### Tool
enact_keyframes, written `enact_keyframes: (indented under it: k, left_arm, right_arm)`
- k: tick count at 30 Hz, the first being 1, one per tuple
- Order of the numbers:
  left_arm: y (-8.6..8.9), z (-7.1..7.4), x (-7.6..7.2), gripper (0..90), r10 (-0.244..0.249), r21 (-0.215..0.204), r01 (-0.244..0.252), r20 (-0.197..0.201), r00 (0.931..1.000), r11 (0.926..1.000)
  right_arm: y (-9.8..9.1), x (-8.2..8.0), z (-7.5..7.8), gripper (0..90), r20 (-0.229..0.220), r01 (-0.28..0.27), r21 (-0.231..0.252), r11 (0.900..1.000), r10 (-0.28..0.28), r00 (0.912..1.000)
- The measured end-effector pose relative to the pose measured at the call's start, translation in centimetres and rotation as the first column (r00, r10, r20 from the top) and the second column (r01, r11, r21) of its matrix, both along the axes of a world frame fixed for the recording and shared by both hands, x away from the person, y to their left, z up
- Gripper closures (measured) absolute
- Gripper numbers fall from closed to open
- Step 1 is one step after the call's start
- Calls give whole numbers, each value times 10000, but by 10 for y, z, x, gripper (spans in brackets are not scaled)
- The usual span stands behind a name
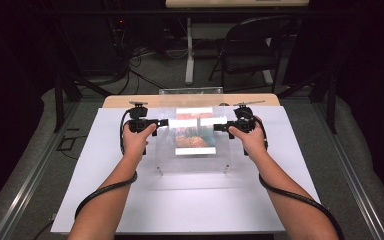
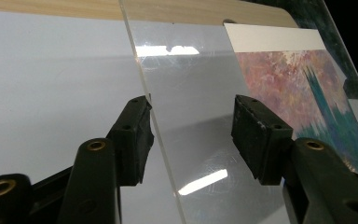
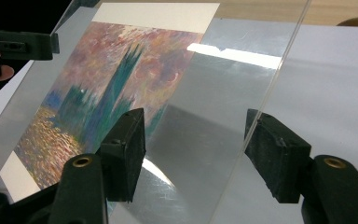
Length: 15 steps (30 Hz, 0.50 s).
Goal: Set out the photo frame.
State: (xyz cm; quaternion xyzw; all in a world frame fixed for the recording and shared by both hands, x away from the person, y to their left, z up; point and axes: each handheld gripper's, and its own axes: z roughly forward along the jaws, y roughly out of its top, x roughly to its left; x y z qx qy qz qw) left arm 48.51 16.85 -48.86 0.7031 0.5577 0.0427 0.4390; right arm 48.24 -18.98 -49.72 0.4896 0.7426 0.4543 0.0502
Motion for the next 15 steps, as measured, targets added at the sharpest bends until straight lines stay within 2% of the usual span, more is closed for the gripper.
enact_keyframes:
  k: [6,15]
  left_arm:
    - [3,9,-9,516,-86,15,86,226,9997,10000]
    - [5,21,-24,554,-152,-25,154,607,9980,9999]
  right_arm:
    - [1,-9,8,383,464,-120,-197,9997,129,9988]
    - [1,-24,20,411,869,-189,-448,9988,227,9960]
